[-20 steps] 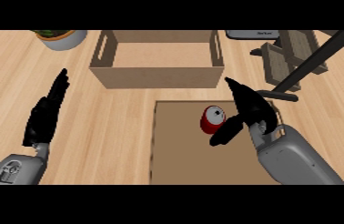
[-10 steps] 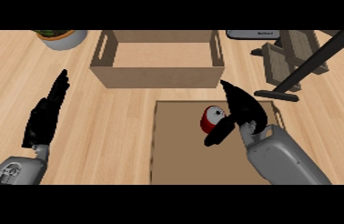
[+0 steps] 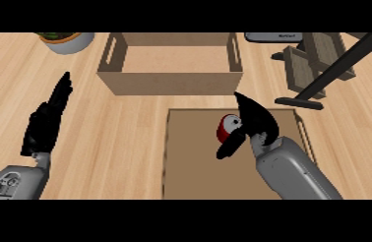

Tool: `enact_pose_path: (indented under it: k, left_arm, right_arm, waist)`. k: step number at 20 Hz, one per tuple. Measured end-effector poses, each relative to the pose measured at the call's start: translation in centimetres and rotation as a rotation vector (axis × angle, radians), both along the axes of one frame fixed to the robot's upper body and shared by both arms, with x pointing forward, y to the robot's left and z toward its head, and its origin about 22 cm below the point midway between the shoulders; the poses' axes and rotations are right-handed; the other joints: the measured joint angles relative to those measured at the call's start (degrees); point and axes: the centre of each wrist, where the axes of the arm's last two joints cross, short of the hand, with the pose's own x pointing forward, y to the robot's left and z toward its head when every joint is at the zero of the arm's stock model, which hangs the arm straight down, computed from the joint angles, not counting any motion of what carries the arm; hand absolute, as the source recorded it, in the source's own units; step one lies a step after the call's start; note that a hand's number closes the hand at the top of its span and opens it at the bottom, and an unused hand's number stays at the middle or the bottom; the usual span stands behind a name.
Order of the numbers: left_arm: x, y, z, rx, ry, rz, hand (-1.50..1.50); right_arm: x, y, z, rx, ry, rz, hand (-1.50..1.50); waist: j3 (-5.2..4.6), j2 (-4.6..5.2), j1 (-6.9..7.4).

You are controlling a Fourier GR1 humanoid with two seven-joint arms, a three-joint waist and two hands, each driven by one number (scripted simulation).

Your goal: Pick the can from the tray and place it in the tiered basket

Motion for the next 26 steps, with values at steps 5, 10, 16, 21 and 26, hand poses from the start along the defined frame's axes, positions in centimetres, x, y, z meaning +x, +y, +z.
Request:
enact_pose_path:
  k: [5, 10, 16, 21, 26]
  left_arm:
    - [-0.1, -0.1, 0.2, 0.006, -0.004, -0.003, 0.0]
    - [-0.6, -0.5, -0.2, -0.001, -0.005, -0.001, 0.0]
    - [-0.4, -0.6, 0.4, -0.005, -0.004, -0.006, 0.0]
    - [-0.7, -0.5, -0.2, -0.002, -0.004, -0.005, 0.0]
    - [-0.5, -0.5, -0.3, -0.002, 0.0, -0.008, 0.0]
  right_arm:
    - [0.4, 0.0, -0.8, 0.011, 0.028, -0.007, -1.5]
    - [1.1, 0.4, -2.5, 0.016, 0.069, -0.015, -1.5]
    - [1.6, 1.3, -3.9, 0.043, 0.133, 0.015, 1.5]
    - [1.3, 1.8, -3.9, -0.041, 0.105, 0.131, 1.5]
    - [1.0, 2.6, -3.8, 0.004, 0.093, 0.111, 1.5]
  waist:
    - [0.01, -0.01, 0.01]
    - [0.02, 0.03, 0.14]
    - [-0.12, -0.17, 0.16]
    - [-0.19, -0.36, 0.07]
    - [-0.11, -0.22, -0.03]
